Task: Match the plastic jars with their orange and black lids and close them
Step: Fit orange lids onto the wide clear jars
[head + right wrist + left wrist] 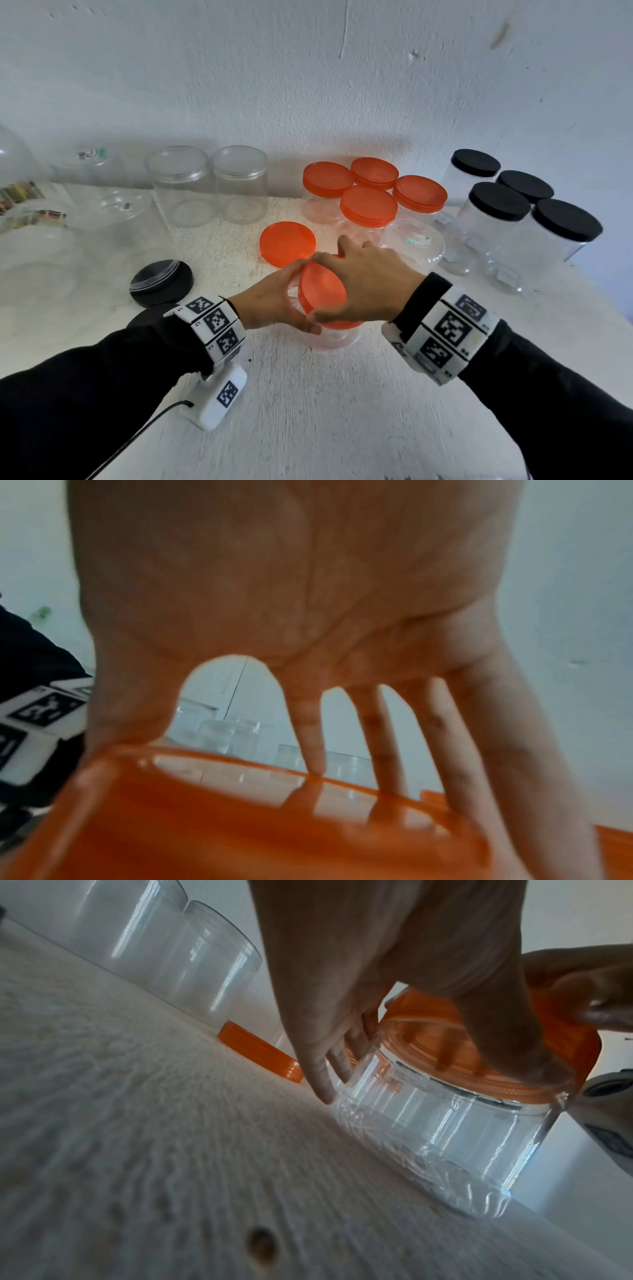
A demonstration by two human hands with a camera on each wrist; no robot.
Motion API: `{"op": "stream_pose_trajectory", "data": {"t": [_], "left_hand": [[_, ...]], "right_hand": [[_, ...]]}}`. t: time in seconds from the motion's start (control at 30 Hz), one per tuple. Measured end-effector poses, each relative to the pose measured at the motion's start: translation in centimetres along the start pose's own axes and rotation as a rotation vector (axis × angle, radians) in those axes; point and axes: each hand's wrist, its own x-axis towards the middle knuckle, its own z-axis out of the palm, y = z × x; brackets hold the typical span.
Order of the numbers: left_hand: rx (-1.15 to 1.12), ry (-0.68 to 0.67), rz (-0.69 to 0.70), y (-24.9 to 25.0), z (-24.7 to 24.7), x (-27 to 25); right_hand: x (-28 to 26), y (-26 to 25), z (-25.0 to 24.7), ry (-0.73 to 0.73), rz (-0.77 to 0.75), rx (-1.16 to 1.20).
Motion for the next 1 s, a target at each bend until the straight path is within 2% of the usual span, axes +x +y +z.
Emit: {"op": "stream_pose_trajectory", "data": {"t": [0.2,0.4,0.47,0.6,0.77,1.0], "left_hand": [[-0.016,-0.002,-0.011,-0.1,0.1,0.0],[-0.012,-0.018,-0.003,-0.1,0.0,0.0],[-0.012,-0.021,-0.007,-0.1,-0.1,-0.1],[-0.014,-0.006,-0.005,-0.3,-0.1,0.1],[-0.037,-0.02,-0.002,-0.3,-0.1,0.0],[-0.073,-0.023,0.026,0.1,0.0,-0.3]], "right_hand": [[0.2,1.6,-1.1,-0.245,-0.204,0.244],[0.2,0.1,0.1,0.013,-0.022,0.031],[0.1,0.4,0.1,-0.01,-0.057,0.034],[0.0,1.7,-0.5,-0.189,-0.189,0.234],[0.0,0.6,-0.1,-0.035,-0.128,0.072],[-0.1,0.6,0.1,0.04,-0.101,0.057]]}}
